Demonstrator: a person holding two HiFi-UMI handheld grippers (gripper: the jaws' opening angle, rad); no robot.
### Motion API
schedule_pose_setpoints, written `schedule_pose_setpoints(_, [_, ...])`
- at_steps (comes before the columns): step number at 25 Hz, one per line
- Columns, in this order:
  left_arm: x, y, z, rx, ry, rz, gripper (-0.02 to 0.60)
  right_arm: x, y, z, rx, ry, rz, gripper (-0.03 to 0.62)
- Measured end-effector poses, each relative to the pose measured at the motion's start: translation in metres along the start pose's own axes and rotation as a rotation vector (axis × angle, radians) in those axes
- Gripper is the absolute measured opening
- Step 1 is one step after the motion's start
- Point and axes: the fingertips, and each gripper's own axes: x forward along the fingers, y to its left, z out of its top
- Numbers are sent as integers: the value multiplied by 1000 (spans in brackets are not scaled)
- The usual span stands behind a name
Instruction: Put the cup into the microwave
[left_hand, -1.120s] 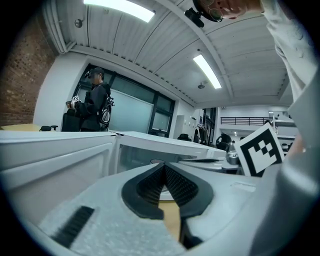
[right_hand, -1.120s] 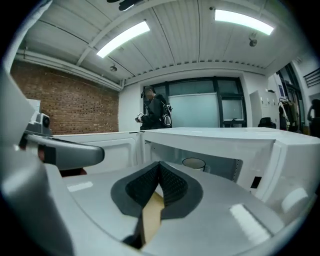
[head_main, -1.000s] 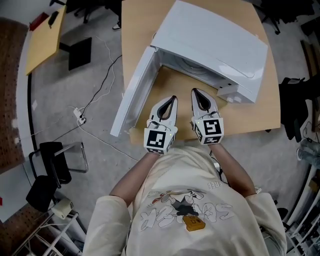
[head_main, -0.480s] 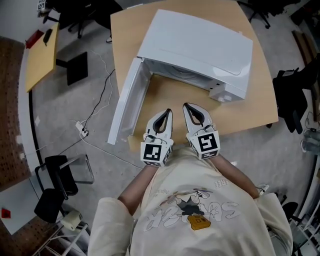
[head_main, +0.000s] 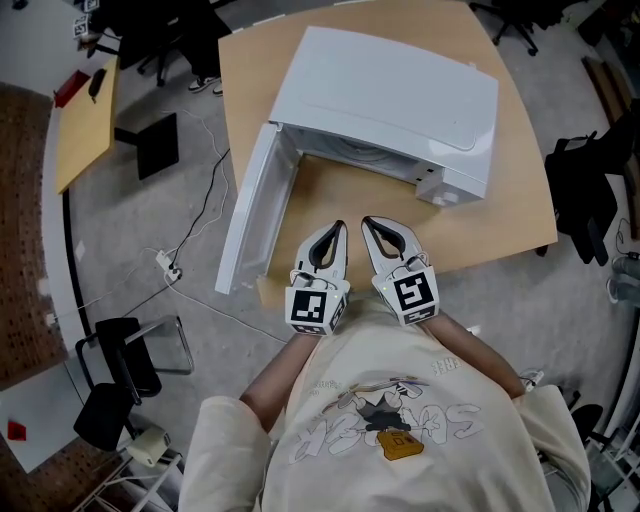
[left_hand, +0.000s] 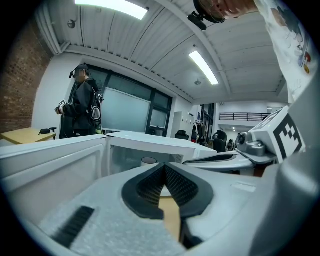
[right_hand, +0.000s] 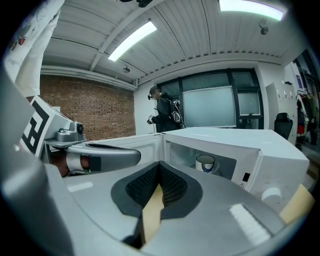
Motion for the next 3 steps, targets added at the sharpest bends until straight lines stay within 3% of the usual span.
schedule_pose_setpoints(3, [0, -1, -2, 5, 5, 3, 2, -3, 0, -2, -3, 2, 3, 5])
